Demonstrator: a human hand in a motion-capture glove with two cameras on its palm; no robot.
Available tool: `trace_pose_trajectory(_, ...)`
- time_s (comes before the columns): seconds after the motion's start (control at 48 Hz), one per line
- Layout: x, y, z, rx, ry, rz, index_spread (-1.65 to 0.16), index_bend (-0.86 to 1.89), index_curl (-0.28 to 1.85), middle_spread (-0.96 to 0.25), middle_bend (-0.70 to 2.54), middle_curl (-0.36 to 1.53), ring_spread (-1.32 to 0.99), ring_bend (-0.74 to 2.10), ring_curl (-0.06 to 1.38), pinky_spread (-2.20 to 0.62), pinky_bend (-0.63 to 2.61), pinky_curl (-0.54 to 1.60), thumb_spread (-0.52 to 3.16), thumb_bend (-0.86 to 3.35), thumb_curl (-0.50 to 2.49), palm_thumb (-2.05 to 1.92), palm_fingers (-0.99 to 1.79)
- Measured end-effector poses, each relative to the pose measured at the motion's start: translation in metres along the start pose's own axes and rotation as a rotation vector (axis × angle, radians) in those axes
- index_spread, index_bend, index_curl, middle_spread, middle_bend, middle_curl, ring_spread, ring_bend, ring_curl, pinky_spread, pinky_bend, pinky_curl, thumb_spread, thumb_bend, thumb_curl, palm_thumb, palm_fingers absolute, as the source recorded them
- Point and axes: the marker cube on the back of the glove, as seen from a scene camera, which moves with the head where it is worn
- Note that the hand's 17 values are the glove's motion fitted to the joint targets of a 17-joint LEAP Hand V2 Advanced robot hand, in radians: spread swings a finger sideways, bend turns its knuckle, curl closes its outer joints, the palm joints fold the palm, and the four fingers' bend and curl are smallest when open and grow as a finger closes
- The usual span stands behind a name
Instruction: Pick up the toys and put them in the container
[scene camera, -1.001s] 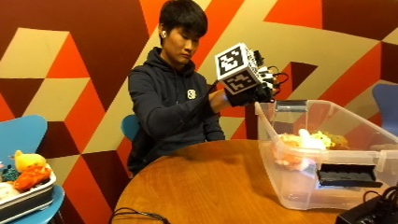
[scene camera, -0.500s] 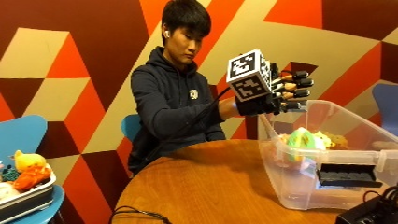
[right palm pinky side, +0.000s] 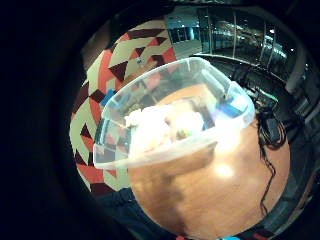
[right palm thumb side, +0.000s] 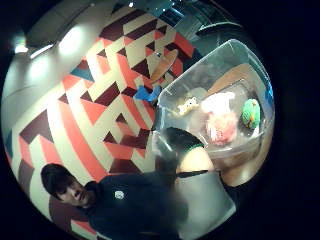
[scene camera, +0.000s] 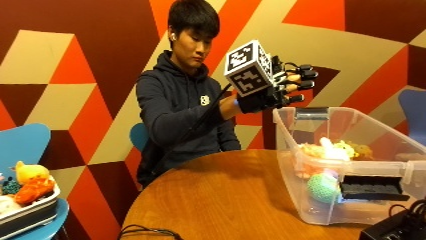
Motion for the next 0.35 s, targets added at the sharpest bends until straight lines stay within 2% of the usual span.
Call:
trace_pose_trajectory(0.188,-0.01,0.032,-0.023,0.035,0.052,-0.028,-0.27,0.27,0.46,0.01,0.23,0.38,-0.01,0.09,0.16,0.02,0.45,0.31,1.2,0.0,0.48,0.23,-0.07)
trace_pose_trajectory(0.354,-0.01,0.054,-0.051,0.058,0.118,-0.027,-0.26,0.36,0.49,0.0,0.26,0.4,-0.01,0.09,0.12,0.03,0.44,0.31,1.23,-0.01,0.45,0.25,-0.05)
